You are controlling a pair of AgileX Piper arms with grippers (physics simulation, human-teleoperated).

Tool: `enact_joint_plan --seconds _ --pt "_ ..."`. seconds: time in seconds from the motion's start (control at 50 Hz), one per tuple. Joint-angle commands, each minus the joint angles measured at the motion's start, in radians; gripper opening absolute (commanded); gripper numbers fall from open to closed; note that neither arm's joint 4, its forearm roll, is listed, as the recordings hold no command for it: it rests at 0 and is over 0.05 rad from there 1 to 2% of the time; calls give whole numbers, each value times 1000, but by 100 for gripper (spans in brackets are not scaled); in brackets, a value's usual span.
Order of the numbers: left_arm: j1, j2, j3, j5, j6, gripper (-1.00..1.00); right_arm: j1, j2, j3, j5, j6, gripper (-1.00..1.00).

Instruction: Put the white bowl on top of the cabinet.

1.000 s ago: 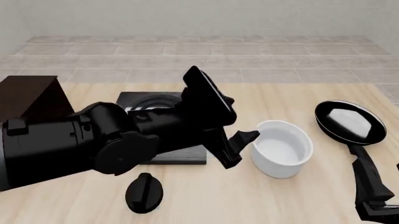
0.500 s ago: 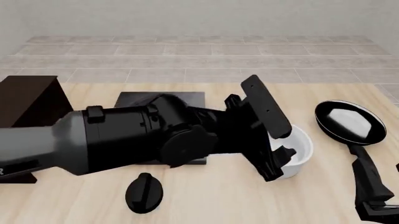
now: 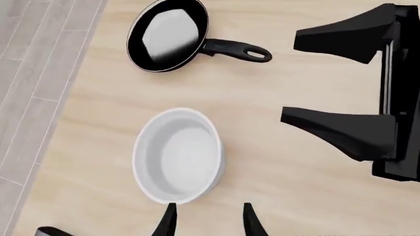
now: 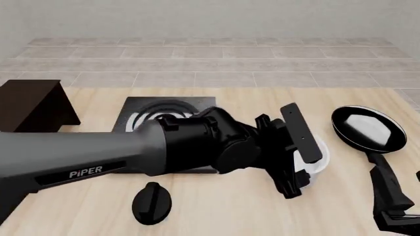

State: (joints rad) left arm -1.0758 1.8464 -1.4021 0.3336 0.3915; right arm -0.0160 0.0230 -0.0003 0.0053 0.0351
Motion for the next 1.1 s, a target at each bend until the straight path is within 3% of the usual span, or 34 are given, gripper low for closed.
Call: enact_joint_plan --seconds 0.02,0.32,0.72,0.76,0.84,1.1 --pt "17 70 -49 24 41 100 0 -3 0 1 0 100" --pt "26 152 -79 18 137 100 -1 -16 0 14 -1 100" --pt "32 230 -125 39 188 100 -2 -20 0 18 2 100" --pt "70 248 -110 20 253 100 -1 -20 0 18 2 100" --pt "52 259 -145 49 217 100 -1 -21 0 19 2 100" --pt "48 296 -184 71 210 100 0 -21 0 20 4 100"
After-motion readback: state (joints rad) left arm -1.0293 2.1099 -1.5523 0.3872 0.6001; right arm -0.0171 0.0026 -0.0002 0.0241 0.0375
